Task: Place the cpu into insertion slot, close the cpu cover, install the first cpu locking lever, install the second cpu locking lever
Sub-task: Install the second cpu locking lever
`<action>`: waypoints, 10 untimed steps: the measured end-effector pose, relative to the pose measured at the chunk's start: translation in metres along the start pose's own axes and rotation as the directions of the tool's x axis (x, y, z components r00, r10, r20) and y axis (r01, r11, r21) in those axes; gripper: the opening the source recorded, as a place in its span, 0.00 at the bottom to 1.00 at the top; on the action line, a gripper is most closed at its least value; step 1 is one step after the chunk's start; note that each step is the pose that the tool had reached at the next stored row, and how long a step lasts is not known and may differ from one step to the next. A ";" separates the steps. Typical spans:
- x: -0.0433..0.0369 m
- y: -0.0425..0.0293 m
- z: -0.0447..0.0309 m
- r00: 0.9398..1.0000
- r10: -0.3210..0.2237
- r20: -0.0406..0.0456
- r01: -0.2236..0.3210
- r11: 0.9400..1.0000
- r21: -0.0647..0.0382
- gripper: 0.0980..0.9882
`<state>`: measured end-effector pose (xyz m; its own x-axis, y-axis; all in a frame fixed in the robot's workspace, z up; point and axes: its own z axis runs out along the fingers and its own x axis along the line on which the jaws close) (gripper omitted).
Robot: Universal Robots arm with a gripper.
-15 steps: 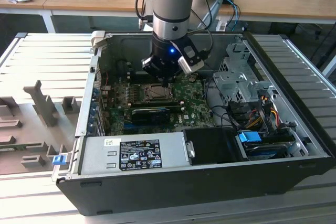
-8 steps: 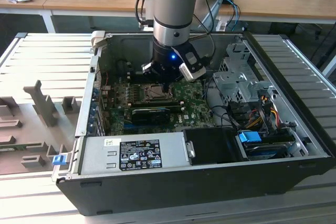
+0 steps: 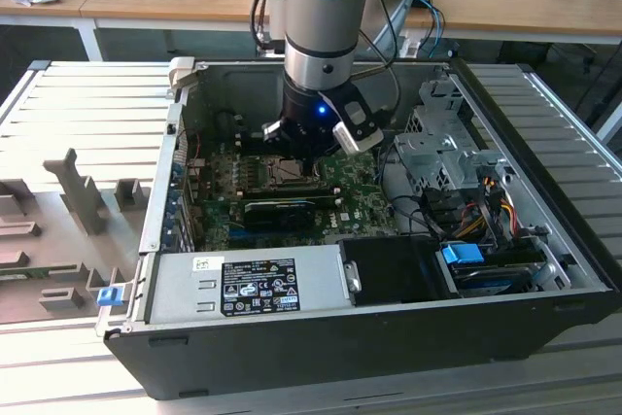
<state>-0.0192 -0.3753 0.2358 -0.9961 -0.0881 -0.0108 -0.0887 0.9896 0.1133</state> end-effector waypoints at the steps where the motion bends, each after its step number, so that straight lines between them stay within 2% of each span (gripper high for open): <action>1: 0.0001 -0.0007 0.0002 1.000 0.000 -0.001 0.000 1.000 0.000 0.01; 3: 0.0004 -0.0021 0.0009 1.000 0.000 -0.002 0.000 1.000 -0.001 0.01; 4: 0.0036 -0.0035 0.0014 1.000 0.000 -0.003 0.000 1.000 -0.001 0.01; 5: 0.0099 -0.0050 0.0019 1.000 0.000 -0.002 0.000 1.000 -0.003 0.01; 8: 0.0356 -0.0044 0.0034 1.000 0.000 -0.002 0.000 1.000 -0.011 0.01; 10: 0.0422 -0.0042 0.0049 1.000 0.000 -0.001 0.000 1.000 -0.014 0.01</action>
<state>-0.0608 -0.3826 0.2300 -0.9960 -0.0886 -0.0094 -0.0891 0.9879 0.1273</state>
